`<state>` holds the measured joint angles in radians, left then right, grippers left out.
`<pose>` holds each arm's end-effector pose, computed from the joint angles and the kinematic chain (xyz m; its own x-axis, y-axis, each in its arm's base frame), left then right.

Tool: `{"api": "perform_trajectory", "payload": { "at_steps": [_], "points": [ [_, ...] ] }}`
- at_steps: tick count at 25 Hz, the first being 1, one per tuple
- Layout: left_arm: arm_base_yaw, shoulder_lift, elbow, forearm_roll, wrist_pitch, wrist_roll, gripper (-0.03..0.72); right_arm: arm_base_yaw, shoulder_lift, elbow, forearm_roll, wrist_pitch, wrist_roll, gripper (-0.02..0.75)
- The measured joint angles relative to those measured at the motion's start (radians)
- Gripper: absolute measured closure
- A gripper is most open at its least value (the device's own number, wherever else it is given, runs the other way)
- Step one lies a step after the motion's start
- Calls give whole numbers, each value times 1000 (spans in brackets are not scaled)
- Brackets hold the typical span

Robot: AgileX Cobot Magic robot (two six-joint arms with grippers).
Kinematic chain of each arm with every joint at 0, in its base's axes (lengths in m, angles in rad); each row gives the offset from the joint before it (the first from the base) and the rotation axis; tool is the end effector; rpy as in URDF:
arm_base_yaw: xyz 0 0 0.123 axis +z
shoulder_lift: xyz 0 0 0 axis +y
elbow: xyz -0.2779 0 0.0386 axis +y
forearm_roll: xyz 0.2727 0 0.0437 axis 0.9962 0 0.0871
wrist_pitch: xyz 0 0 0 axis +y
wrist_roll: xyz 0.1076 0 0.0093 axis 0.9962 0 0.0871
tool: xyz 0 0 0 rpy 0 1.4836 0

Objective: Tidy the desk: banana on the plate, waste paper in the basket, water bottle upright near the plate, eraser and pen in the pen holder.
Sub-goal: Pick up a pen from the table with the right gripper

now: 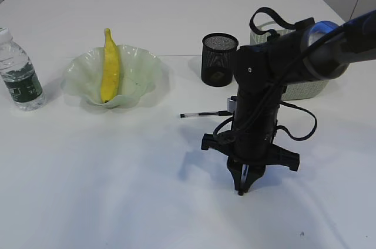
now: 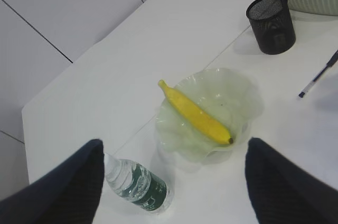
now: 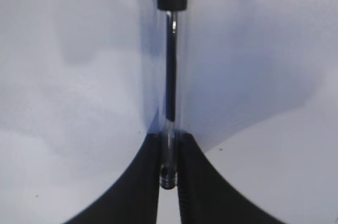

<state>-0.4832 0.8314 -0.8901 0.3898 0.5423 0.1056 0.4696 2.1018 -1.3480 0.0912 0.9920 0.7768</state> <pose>0.1957 -0.0787 0.3763 -0.1577 0.5584 -0.8145 0.3997 0.7903 0.4644 0.3471 0.1854 0.0810 -0.9294 0.3510 0.1140 0.3521 0.9359 -0.0117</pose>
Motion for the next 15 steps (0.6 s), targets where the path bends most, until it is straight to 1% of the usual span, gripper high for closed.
{"api": "perform_trajectory", "payload": {
  "at_steps": [5, 10, 15],
  "points": [
    [0, 0, 0, -18, 0, 0, 95, 0, 0, 0, -24, 8, -81, 687],
    [0, 0, 0, -22, 0, 0, 96, 0, 0, 0, -40, 15, -216, 687],
    [0, 0, 0, -22, 0, 0, 95, 0, 0, 0, -45, 18, -307, 687]
  ]
}}
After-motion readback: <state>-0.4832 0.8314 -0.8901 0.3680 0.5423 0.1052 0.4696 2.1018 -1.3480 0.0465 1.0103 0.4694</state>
